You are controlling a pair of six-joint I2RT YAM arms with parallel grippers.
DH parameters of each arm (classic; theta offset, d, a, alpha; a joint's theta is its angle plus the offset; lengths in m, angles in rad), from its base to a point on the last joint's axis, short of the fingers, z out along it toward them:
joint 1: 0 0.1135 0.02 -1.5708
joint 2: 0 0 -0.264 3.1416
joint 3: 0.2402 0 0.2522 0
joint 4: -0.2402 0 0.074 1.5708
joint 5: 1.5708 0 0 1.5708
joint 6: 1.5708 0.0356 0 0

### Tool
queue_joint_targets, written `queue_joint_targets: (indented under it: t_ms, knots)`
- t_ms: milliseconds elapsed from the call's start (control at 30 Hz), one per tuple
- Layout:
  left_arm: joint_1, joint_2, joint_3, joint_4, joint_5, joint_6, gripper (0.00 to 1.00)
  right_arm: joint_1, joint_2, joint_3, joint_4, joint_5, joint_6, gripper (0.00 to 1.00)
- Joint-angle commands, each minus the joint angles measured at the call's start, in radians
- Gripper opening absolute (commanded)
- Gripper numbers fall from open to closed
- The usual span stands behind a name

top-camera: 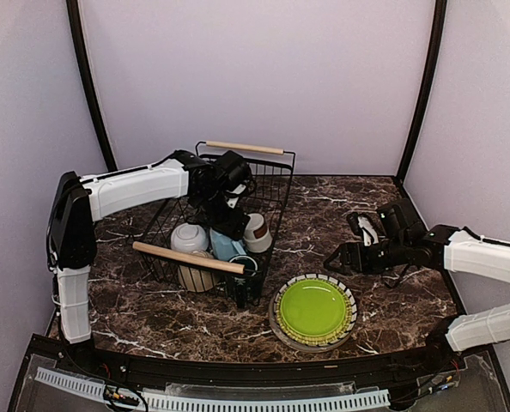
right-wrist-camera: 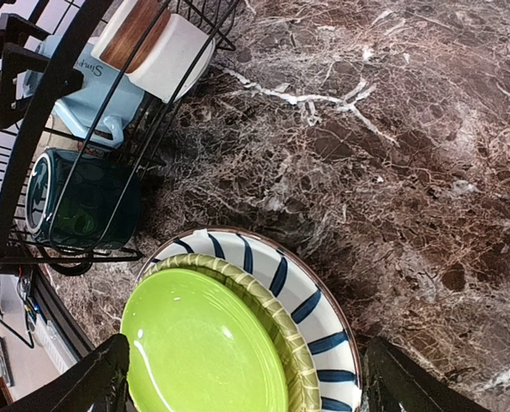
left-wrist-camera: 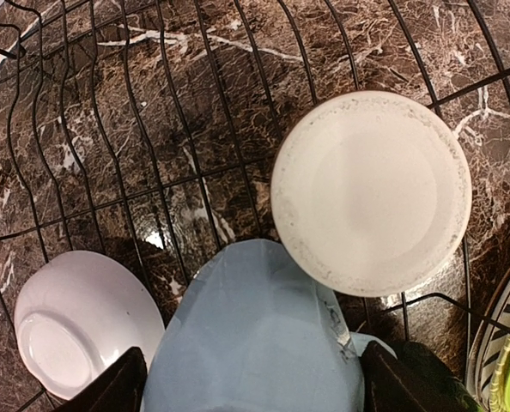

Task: Unload the mixed dishes from the dish rack
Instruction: Grab the cup from the dish rack.

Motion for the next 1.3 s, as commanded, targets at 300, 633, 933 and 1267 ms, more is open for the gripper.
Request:
queue_joint_targets:
  t_ms: [300,633,933,1267]
  knots:
    - [-0.006,-0.140,0.087,-0.054,-0.022,0.008,0.01,0.005,0.005,0.019,0.049,0.003,-0.004,0.92]
    - [-0.005,-0.213,0.116,-0.093,-0.087,0.037,0.01,0.005,0.011,0.021,0.079,-0.018,0.000,0.92]
    - [0.001,-0.284,0.124,-0.019,-0.028,0.068,0.01,0.005,0.050,0.071,0.182,-0.100,0.018,0.93]
    - [0.001,-0.436,-0.067,0.339,0.178,0.068,0.01,0.005,0.163,0.160,0.545,-0.363,0.186,0.92]
